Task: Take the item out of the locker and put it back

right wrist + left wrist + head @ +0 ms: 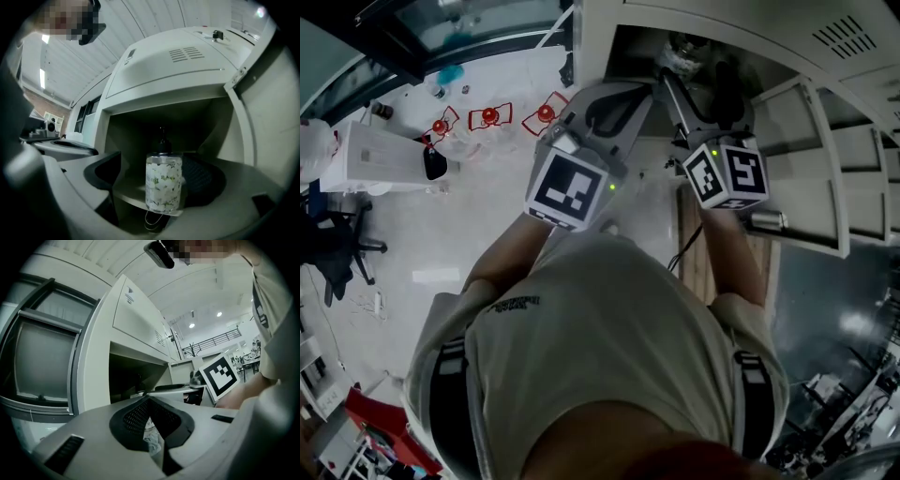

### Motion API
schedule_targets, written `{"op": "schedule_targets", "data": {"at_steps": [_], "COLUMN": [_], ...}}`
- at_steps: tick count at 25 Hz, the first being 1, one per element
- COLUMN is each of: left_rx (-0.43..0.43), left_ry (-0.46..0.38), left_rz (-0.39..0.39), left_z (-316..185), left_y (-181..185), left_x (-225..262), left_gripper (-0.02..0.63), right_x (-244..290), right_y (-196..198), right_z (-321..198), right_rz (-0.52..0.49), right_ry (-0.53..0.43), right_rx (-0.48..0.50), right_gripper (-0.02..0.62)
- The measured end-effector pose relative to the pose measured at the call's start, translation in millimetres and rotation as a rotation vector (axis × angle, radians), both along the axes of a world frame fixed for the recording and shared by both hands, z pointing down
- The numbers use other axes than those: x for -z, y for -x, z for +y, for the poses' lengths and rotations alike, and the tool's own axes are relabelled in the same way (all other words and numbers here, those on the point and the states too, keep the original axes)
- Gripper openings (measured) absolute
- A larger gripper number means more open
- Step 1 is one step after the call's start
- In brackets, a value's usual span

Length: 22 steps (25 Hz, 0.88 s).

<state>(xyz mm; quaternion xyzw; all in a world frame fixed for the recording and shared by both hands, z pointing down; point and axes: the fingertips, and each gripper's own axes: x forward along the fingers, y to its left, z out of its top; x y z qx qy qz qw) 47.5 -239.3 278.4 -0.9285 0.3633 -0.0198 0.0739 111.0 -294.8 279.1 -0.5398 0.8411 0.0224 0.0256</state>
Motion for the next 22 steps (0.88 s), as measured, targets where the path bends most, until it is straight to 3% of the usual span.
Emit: {"op": "schedule_targets", "data": {"at_steps": [3, 9, 15, 19, 22], "left_rx": [0.002, -0.002, -0.030, -0.045, -0.051], "left_ry": [-0.038, 0.003, 0.021, 0.027, 0.028], "left_rz": [0.000, 0.016, -0.001, 0.006, 0.005], "left_z": [-6.0, -14.2, -14.1, -13.4, -12.9], "left_y": [-1.6, -5.8, -12.0, -14.0, -14.3], "left_x": [0.2, -11.9, -22.9, -24.3, -25.8], "left_gripper": [0.014, 0.014, 0.014, 0.014, 0.014], "right_x": [-8.2, -23.1, -43.7, -50.6, -51.0], "right_y": [3.0, 3.3, 3.9, 1.6, 2.7], "right_z": [-15.4, -42.8, -64.1, -69.4, -69.6], "right_rz": [0.031, 0.027, -0.004, -0.007, -0.009], "right_ry": [0.003, 0.034, 0.133, 0.149, 0.143], "right_rx": [-0.008, -0.043, -0.055, -0.062, -0.064], "right_gripper": [0.446, 0.448, 0.446, 0.387, 0.376]}}
